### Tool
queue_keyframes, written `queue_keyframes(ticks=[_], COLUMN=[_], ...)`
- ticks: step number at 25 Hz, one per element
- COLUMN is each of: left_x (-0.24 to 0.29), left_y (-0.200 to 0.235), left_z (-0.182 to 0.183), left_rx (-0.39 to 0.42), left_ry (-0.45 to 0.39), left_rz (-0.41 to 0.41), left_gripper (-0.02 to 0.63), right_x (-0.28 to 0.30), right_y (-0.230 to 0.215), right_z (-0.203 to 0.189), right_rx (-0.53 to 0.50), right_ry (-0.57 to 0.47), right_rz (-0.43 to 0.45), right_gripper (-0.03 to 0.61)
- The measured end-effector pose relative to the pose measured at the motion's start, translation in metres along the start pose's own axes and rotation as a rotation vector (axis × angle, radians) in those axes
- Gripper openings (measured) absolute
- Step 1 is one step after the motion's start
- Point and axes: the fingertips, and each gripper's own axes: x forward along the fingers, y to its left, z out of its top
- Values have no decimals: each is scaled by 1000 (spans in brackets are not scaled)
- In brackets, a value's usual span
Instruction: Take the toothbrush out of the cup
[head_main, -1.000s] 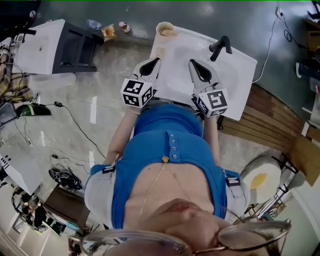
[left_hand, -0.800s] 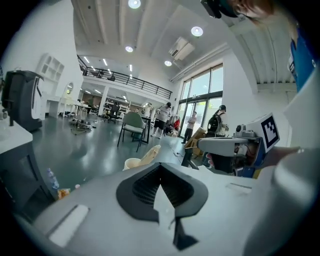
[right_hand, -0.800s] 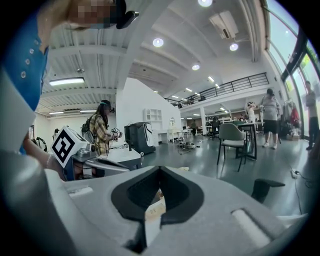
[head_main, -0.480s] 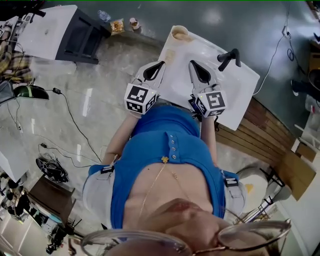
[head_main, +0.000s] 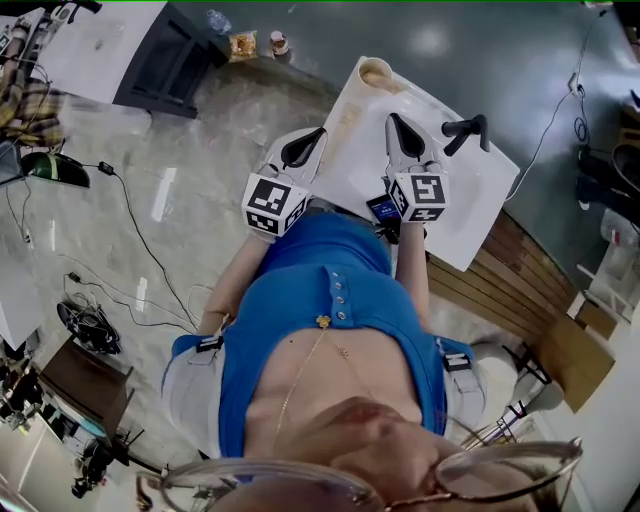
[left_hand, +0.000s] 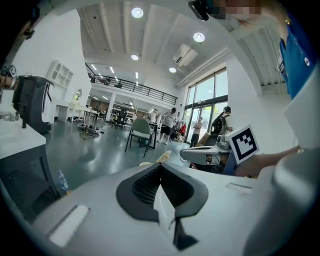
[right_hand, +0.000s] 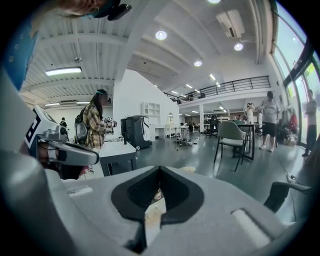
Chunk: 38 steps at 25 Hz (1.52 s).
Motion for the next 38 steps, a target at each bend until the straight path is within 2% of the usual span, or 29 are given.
queue_keyframes(ticks=[7,12,16,23,31,35,38], left_x=[-9,-8,-8,-7,-10,-13,-14], left_y=[18,27,32,39,42,47,49], left_z=[1,-2,-3,-9,-16,-16,-15], left_rx=[-9,-15,-22,-46,-75,-80,-82], left_ry=[3,13,21,35,38,36,33], left_rz=[19,23,27,36,49,52,51], left_gripper=[2,2,2,2,2,2,2], right_x=[17,30,39,63,78,79,78], right_y=[-18,-34,-43,-47,-46,-41,-38], right_z=[-3,-5,-6,-18,-33,-34,-31], right_rx=[-4,-22,-53,-166,-220,-256,-242], right_ry=[20,40,65,166,260,275,266], right_rz=[-58,-90,-117,-90,-69,-67,-53], right_gripper=[5,60,137,207,213,176,159])
